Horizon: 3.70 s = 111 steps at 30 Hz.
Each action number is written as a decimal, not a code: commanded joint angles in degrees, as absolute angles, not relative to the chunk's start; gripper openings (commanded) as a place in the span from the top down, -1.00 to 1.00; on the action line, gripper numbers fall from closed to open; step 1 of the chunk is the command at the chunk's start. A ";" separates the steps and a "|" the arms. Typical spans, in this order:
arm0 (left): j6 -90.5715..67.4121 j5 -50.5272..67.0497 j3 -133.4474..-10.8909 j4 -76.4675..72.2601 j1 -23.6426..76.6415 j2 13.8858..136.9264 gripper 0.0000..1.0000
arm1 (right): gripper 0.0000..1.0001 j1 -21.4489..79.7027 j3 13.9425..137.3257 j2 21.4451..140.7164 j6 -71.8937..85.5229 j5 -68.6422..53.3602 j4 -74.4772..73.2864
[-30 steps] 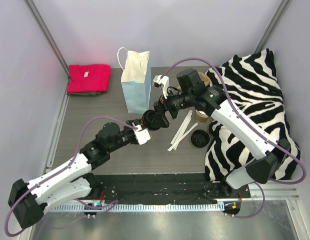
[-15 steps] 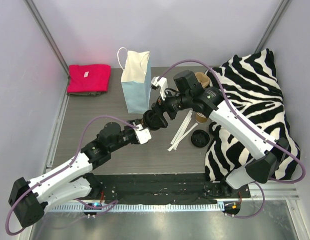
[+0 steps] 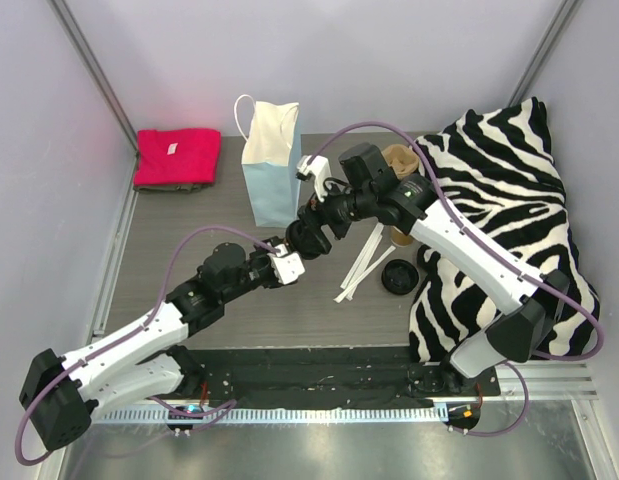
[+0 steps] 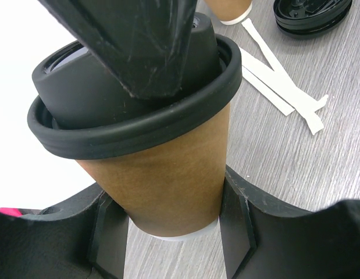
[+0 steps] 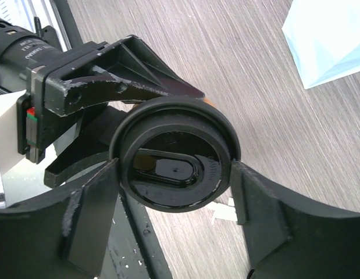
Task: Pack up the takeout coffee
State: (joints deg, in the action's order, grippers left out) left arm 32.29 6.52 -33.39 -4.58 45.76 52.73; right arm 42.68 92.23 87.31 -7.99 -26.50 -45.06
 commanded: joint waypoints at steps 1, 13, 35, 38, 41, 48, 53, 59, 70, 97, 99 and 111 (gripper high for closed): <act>30.85 5.71 -36.12 -7.47 46.05 51.77 0.38 | -0.50 43.68 92.29 87.80 -8.44 -26.81 -43.50; 27.34 0.53 -36.65 7.28 45.97 45.19 -0.84 | 0.01 37.45 96.50 90.26 -10.02 -23.64 -47.54; 7.48 -12.83 -43.06 29.26 39.21 36.47 -0.99 | 0.06 26.54 111.53 116.44 -32.70 2.11 -52.74; 6.33 -12.22 -43.85 29.27 37.62 37.44 -0.99 | 0.04 26.54 113.64 118.99 -32.17 2.29 -52.12; 5.71 -11.17 -44.21 29.27 36.48 37.97 -0.99 | -0.06 26.54 115.40 120.41 -31.82 2.20 -52.21; 5.01 -9.58 -44.30 28.83 35.25 38.94 -0.99 | -0.34 26.46 116.28 121.11 -31.12 1.15 -53.61; 4.92 -8.61 -44.65 28.57 34.81 40.25 -0.99 | -0.39 25.76 117.59 121.64 -29.45 -2.28 -55.19; 5.01 -8.00 -44.74 28.48 34.28 40.96 -0.99 | -0.35 24.52 121.99 123.48 -26.72 -7.55 -58.71; 4.75 -6.77 -44.91 28.12 33.66 42.19 -0.99 | -0.47 24.52 122.17 124.54 -26.19 -7.73 -59.24; 1.41 -5.63 -46.93 29.01 33.49 44.56 -0.99 | -0.58 12.49 138.17 123.84 -14.87 -12.04 -59.77; 0.97 -5.45 -47.20 28.57 33.40 44.91 -0.99 | -0.46 8.98 136.42 123.93 -7.26 -12.04 -57.15; -2.11 -5.27 -46.58 27.60 32.52 46.14 -0.99 | -0.12 7.91 125.07 124.36 12.66 8.17 -45.79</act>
State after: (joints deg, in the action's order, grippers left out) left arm -0.16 -5.91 -44.99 30.04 33.06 46.35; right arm 6.96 123.94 124.14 6.76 0.89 -51.16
